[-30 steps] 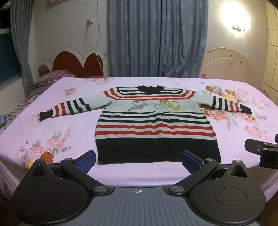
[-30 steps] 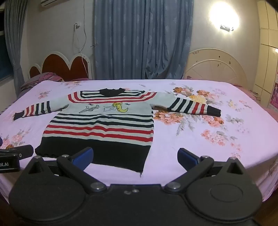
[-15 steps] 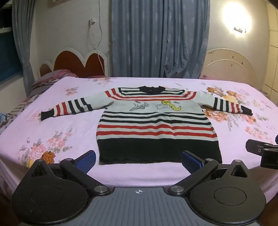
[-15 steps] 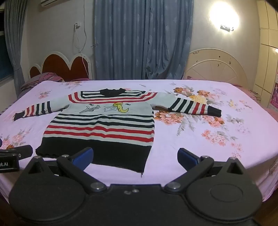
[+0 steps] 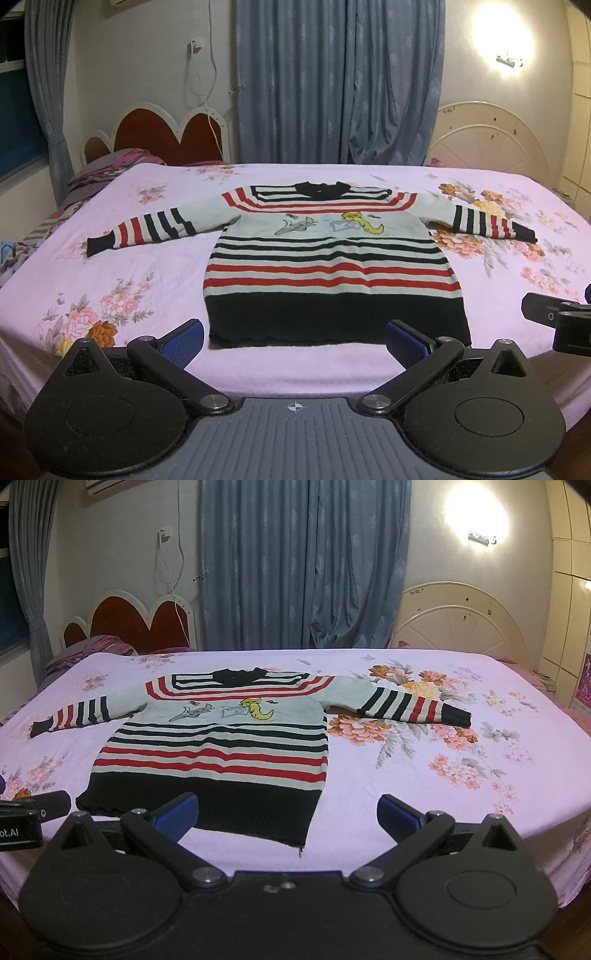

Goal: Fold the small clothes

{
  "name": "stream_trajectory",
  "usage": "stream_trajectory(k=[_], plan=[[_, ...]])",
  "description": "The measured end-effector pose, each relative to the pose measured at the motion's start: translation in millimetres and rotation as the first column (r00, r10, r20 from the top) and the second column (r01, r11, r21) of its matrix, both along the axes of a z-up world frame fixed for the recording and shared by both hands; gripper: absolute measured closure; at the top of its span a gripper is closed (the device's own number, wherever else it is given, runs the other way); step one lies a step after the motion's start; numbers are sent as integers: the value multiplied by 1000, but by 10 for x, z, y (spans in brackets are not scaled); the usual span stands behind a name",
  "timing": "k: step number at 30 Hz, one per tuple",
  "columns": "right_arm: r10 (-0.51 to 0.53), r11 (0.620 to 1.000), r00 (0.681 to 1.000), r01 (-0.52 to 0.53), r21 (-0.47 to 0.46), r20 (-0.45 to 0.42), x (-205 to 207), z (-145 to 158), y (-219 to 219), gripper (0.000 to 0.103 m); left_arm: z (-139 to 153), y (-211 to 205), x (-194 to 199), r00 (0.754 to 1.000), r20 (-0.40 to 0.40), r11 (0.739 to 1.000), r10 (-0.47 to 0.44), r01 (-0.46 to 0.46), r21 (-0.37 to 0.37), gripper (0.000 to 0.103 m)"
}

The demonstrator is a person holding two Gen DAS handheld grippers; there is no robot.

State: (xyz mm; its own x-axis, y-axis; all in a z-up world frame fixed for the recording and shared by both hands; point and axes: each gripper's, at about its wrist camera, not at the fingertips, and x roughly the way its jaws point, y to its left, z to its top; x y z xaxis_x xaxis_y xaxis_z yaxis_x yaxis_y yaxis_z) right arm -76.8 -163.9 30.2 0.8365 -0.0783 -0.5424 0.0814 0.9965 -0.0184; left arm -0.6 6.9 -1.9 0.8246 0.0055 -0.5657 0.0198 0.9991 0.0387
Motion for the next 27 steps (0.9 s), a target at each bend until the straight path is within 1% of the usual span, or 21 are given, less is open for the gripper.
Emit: stream_trajectory(k=[27], plan=[[2,1000,1000,-2,3,-1,14,-12,-15,1,-19,-6,3,1000,-2,1000,4,-4,4,0]])
